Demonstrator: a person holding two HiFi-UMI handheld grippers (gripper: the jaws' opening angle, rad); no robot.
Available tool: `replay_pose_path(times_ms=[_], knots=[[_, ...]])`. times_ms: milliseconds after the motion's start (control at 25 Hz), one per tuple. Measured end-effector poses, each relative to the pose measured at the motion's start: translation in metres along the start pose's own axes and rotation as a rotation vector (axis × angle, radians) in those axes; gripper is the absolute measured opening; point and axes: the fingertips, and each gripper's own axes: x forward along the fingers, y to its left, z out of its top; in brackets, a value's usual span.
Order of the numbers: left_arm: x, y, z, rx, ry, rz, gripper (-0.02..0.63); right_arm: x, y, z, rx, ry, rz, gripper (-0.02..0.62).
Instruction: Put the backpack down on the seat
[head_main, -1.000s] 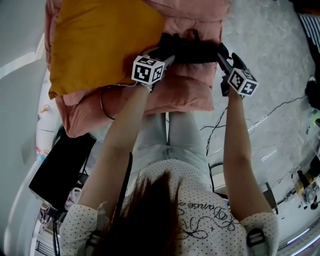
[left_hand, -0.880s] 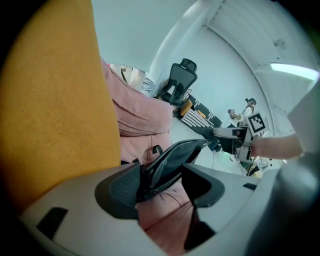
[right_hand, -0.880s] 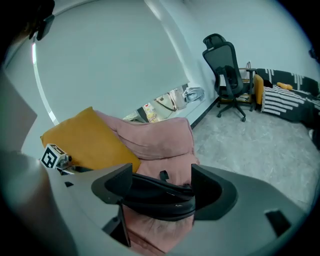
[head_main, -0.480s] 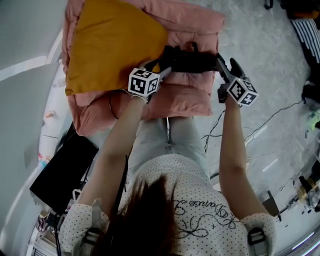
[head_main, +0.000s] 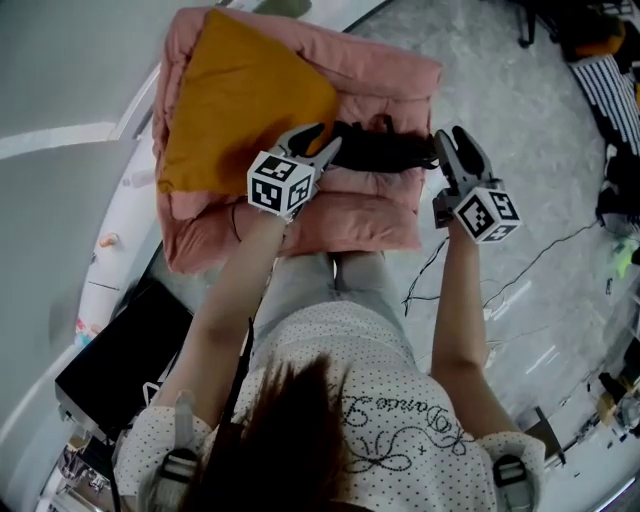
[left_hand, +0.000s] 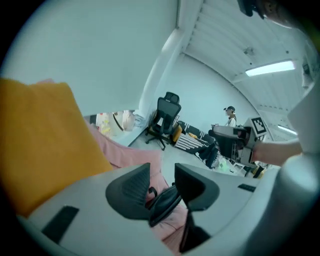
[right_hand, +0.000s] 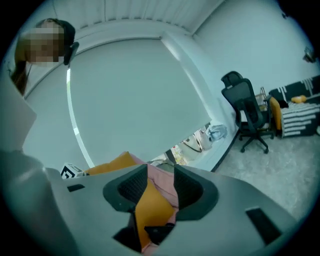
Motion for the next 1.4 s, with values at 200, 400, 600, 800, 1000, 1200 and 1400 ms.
replay_pose_path(times_ms=[200, 400, 600, 800, 1000, 1200, 1400], knots=[[-0.025, -0.001, 0.062, 0.021, -0.125, 0.020, 0.055, -0.010, 0.044, 0.060, -0.149, -0.080, 0.042, 0.079], [-0.055, -0.011, 0.109, 0.106, -0.223, 0.037, 0.009, -0.014, 0.085, 0.112, -0.301, -0.146, 0.067, 0.012], [-0.084, -0.029, 0.154, 0.208, -0.327, 0.064, 0.005, -0.030, 0.118, 0.149, -0.379, -0.223, 0.081, 0.012], [-0.114, -0.043, 0.191, 0.273, -0.408, 0.107, 0.005, -0.046, 0.135, 0.171, -0.375, -0.277, 0.061, 0.012], [-0.137, -0.049, 0.209, 0.315, -0.459, 0.142, 0.005, -0.054, 0.150, 0.176, -0.401, -0.278, 0.038, 0.012], [-0.155, -0.058, 0.226, 0.343, -0.503, 0.153, 0.005, -0.061, 0.167, 0.187, -0.446, -0.305, 0.031, 0.012], [-0.166, -0.072, 0.239, 0.427, -0.538, 0.163, 0.005, -0.066, 0.179, 0.192, -0.471, -0.330, 0.028, 0.012]])
